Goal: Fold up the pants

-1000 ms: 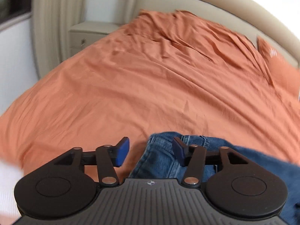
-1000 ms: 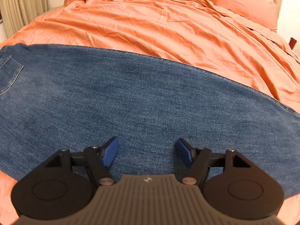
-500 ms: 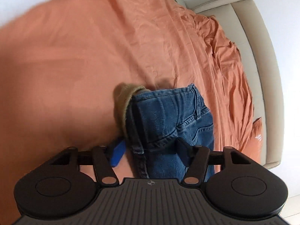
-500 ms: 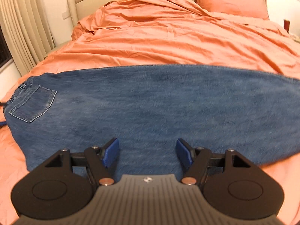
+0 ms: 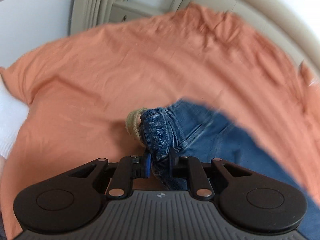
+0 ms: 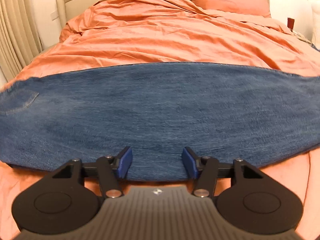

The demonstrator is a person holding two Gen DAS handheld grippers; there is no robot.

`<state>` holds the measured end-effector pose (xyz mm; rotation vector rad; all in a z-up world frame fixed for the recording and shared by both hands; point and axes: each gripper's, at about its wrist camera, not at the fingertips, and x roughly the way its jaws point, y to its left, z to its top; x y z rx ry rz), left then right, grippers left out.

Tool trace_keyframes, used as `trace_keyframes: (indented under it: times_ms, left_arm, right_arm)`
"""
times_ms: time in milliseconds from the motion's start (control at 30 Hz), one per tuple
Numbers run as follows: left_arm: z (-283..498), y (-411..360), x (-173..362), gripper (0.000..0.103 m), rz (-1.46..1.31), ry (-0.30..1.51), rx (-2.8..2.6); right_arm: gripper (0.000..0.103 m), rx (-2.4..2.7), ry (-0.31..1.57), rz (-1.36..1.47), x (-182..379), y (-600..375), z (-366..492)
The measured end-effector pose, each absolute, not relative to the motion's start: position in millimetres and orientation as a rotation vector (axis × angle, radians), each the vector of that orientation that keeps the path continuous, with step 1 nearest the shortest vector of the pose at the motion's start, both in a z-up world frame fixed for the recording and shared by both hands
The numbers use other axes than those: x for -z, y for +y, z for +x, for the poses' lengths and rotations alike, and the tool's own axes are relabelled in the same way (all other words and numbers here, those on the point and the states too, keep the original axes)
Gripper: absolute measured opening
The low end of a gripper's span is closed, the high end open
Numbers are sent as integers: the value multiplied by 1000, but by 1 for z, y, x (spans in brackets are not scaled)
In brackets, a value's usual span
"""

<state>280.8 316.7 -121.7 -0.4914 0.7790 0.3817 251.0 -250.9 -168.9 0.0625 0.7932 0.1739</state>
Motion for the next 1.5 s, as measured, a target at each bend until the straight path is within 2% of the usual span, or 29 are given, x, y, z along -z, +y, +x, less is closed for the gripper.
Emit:
trace_keyframes:
  times_ms: [100, 167, 300, 333, 400, 633, 733, 800, 900, 1133, 1200, 1367, 1400, 1433, 1500]
  left_arm:
    - [281, 313, 139, 22, -448, 805, -406]
    - [277, 314, 142, 27, -452, 820, -409]
    - [275, 303, 127, 49, -354, 842, -428]
    - [273, 297, 120, 59, -319, 833, -435]
    - [266, 283, 105, 67, -249, 791, -455]
    - [257, 222, 68, 67, -212, 727, -345]
    - [262, 192, 66, 65, -254, 752, -258]
    - [266, 171, 68, 61, -260, 764, -224]
    - [275, 140, 73, 55, -243, 775, -196]
    - [300, 82, 95, 54, -210, 864, -120]
    - [301, 72, 100, 54, -212, 873, -111]
    - [306, 54, 111, 54, -191, 904, -94]
    - [307, 51, 114, 53, -188, 910, -94]
    - [307, 49, 116, 53, -186, 916, -93]
    - [307, 45, 118, 53, -177, 926, -88]
  right_arm:
    - [53, -182, 797, 30, 172, -248, 252]
    - [53, -190, 805, 9, 176, -248, 254]
    - [53, -200, 810, 28, 176, -253, 256]
    - [53, -205, 806, 32, 173, -254, 255]
    - [54, -209, 788, 63, 165, -261, 252]
    - [53, -59, 714, 259, 128, -346, 240]
    - [48, 60, 679, 344, 118, -404, 235]
    - [45, 133, 655, 429, 116, -444, 229]
    - [46, 239, 603, 574, 118, -508, 217]
    - [44, 309, 570, 914, 152, -607, 216]
    - [32, 313, 560, 960, 161, -617, 223]
    - [27, 312, 560, 975, 167, -636, 233]
    - [13, 319, 561, 987, 171, -640, 236]
    - [4, 320, 564, 1008, 174, -644, 237]
    - [0, 310, 561, 1038, 179, -649, 234]
